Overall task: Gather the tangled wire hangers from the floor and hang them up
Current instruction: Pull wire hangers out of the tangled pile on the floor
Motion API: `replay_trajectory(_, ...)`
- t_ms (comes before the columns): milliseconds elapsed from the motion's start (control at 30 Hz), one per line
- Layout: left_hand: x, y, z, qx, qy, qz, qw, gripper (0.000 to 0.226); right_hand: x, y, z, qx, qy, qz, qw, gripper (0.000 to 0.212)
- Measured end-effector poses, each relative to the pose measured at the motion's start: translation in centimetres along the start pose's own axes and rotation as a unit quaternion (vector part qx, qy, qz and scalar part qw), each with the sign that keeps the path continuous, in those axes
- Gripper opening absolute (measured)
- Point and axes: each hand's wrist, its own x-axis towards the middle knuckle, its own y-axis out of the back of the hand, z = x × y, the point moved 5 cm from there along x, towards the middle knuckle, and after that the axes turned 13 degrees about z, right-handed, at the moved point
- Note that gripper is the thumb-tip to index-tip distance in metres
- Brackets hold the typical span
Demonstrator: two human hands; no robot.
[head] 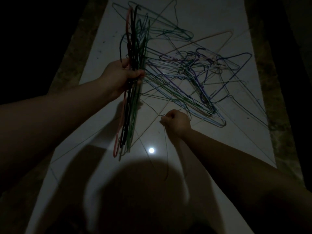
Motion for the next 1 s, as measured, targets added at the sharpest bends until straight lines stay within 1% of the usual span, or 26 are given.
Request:
replay_trajectory(133, 0.5, 0.9, -0.6, 0.003, 0.007, 0.011, 1.0, 0.025, 0.7, -0.7, 0.3, -0.078, 0.011, 0.001, 0.997, 0.024)
replay_trajectory(267, 0.9, 1.3, -1.2, 0.0, 0.017, 0.02, 1.0, 0.024, 0.7, -1.6, -0.2, -0.149, 0.021, -0.023, 0.988, 0.026)
replay_trajectory(433, 1.4, 1.4, -1.3, -0.008, 0.014, 0.017, 1.0, 0.026, 1.3, -2.4, -0.2, -0.165, 0.002, -0.024, 0.986, 0.029)
replay_trajectory(500, 1.6, 1.4, -1.2, -0.004, 0.013, 0.009, 1.0, 0.025, 1.5, -2.6, 0.0, -0.144, -0.015, -0.019, 0.989, 0.029)
replay_trajectory(600, 1.8, 1.8, -1.2, -0.012, 0.017, 0.01, 1.0, 0.027, 1.7, -2.5, 0.0, -0.118, -0.033, -0.014, 0.992, 0.04)
replay_trajectory(733, 1.9, 2.2, -1.1, -0.009, 0.014, 0.02, 1.0, 0.027, 1.2, -2.2, -0.3, -0.121, 0.001, -0.027, 0.992, 0.042)
replay_trajectory(833, 1.9, 2.2, -0.8, -0.011, 0.014, 0.022, 1.0, 0.028, 0.8, -2.2, -0.1, -0.034, -0.013, -0.026, 0.999, 0.035)
replay_trajectory(1000, 1.3, 1.7, -0.3, -0.011, 0.005, 0.023, 1.0, 0.027, 0.6, -1.6, 0.0, 0.093, -0.081, 0.027, 0.992, 0.028)
